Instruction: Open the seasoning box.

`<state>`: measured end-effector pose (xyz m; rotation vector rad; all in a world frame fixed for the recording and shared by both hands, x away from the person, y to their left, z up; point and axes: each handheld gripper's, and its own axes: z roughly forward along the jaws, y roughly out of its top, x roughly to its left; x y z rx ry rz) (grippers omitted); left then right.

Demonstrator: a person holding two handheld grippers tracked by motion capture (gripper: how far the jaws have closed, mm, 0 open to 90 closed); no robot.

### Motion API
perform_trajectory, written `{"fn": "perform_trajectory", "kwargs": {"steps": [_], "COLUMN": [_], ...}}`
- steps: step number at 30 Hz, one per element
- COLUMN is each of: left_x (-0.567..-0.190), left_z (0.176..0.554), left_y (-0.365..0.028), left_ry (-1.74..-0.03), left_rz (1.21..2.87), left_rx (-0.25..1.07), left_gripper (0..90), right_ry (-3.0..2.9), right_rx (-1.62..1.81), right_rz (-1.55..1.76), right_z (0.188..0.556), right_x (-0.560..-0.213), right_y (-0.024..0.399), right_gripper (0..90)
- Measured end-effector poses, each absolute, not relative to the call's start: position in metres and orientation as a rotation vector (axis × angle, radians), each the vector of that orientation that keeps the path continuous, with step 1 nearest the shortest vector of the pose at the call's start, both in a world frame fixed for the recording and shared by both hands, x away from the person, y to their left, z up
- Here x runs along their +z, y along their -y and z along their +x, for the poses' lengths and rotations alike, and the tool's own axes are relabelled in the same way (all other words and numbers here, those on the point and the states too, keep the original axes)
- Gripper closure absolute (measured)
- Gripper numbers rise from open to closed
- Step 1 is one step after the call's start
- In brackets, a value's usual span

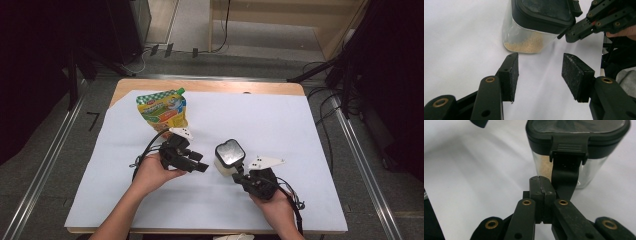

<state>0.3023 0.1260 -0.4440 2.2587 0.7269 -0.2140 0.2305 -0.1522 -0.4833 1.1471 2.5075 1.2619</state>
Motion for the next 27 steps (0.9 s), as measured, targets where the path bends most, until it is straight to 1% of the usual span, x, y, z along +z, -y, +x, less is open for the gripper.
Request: {"fn": "perform_trajectory", "kwargs": {"steps": [16,27], "left_x": [-0.445,-0.446], "left_z": [0.302,0.302], "left_y": [-0.124,-0.121], "left_ry": [-0.712,-0.704], "left_rz": [2.261,2.266], "left_rx": [-0.214,-0.215], "left_gripper": [46.8,46.5], "right_ry": [-2.485,-2.491], "right_rx": [1.244,1.219], "right_rz": [1.251,1.255], "right_z": [0.246,0.26], "right_x": [-0.479,-0.482], "right_y": [0.187,0.201], "right_gripper": [90.0,90.0]}}
